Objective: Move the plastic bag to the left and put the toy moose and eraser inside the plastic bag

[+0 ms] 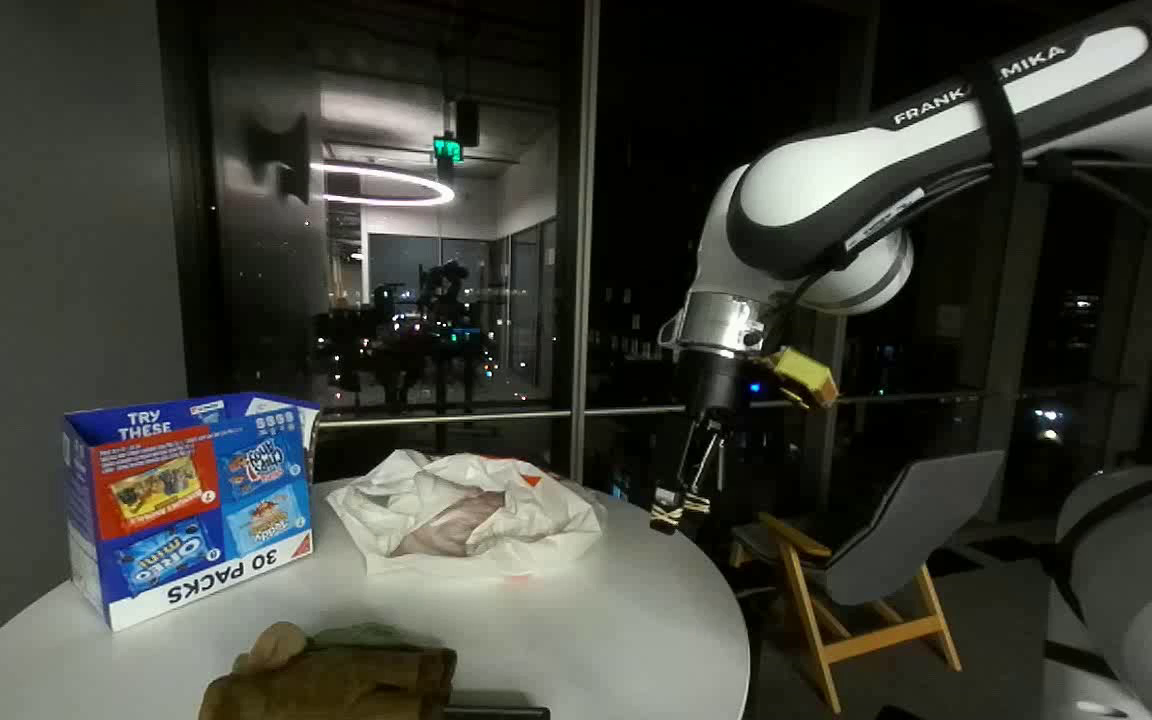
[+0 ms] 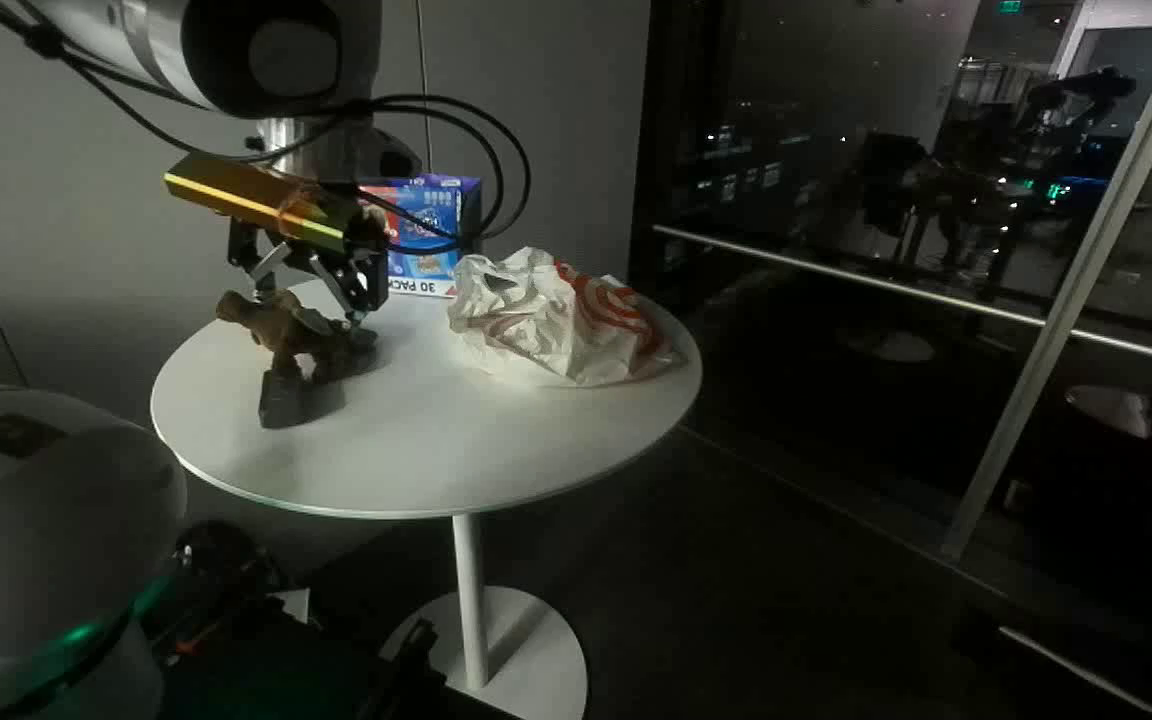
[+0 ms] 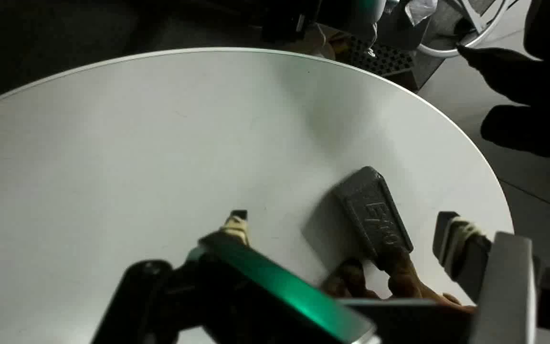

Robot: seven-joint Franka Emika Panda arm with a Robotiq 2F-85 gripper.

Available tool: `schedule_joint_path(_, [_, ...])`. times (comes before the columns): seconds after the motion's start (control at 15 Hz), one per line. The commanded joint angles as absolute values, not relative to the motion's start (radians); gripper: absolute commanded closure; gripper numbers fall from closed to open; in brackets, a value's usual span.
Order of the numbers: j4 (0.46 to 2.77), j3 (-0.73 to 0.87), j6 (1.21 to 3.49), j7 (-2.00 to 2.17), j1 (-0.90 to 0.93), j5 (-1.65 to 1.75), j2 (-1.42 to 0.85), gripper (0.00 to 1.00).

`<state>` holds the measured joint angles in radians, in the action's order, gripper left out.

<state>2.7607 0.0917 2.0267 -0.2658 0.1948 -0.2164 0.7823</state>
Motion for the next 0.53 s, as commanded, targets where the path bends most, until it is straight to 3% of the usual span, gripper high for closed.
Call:
schedule_joint_path(0.0, [2.758, 0.081, 2.022, -0.273, 0.182, -0.225, 0.782, 0.0])
schedule_joint_path(0.47, [2.748, 0.043, 2.115, -0.268, 0.201, -0.23, 0.683, 0.0])
